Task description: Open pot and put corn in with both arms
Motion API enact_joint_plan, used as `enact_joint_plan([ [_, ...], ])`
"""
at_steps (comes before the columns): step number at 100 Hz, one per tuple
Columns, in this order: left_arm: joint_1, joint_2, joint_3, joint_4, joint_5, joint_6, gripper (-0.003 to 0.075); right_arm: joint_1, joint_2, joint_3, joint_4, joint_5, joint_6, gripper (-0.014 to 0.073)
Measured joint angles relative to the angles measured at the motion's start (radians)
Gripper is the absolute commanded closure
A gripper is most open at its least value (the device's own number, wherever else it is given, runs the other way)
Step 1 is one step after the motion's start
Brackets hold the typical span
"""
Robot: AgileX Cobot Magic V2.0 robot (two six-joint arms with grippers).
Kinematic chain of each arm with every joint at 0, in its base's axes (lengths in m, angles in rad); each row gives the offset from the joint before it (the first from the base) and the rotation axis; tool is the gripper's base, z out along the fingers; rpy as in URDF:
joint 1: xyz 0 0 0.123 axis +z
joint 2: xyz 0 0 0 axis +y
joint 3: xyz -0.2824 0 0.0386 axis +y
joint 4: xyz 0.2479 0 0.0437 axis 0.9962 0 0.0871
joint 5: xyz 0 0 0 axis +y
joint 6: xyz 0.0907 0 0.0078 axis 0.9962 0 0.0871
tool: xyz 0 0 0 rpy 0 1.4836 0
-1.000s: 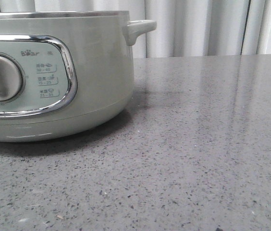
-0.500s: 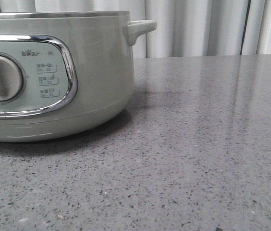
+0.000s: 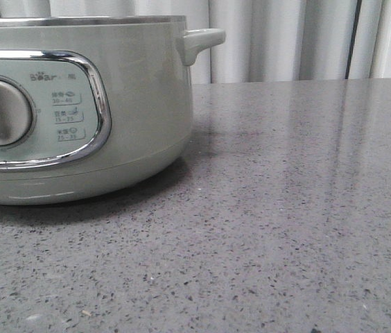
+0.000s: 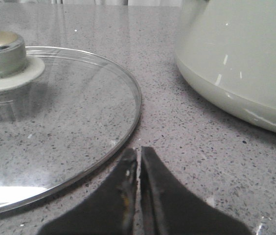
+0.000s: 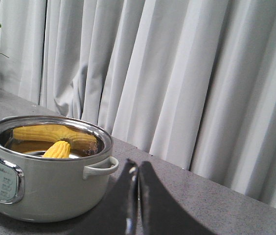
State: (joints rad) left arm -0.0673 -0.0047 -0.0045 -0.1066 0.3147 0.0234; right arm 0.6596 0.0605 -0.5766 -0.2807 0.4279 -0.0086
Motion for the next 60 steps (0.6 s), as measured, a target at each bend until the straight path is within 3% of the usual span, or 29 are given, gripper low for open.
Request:
enact_joint_plan([
  [31, 0.0, 0.0, 0.0, 0.0, 0.0, 0.0, 0.0741, -0.03, -0.038, 0.047, 0.0, -0.004, 0.002, 0.0636],
  [60, 0.0, 0.0, 0.0, 0.0, 0.0, 0.0, 0.0741, -0.29, -0.075, 0.29, 0.012, 0.102, 0.002, 0.0636],
])
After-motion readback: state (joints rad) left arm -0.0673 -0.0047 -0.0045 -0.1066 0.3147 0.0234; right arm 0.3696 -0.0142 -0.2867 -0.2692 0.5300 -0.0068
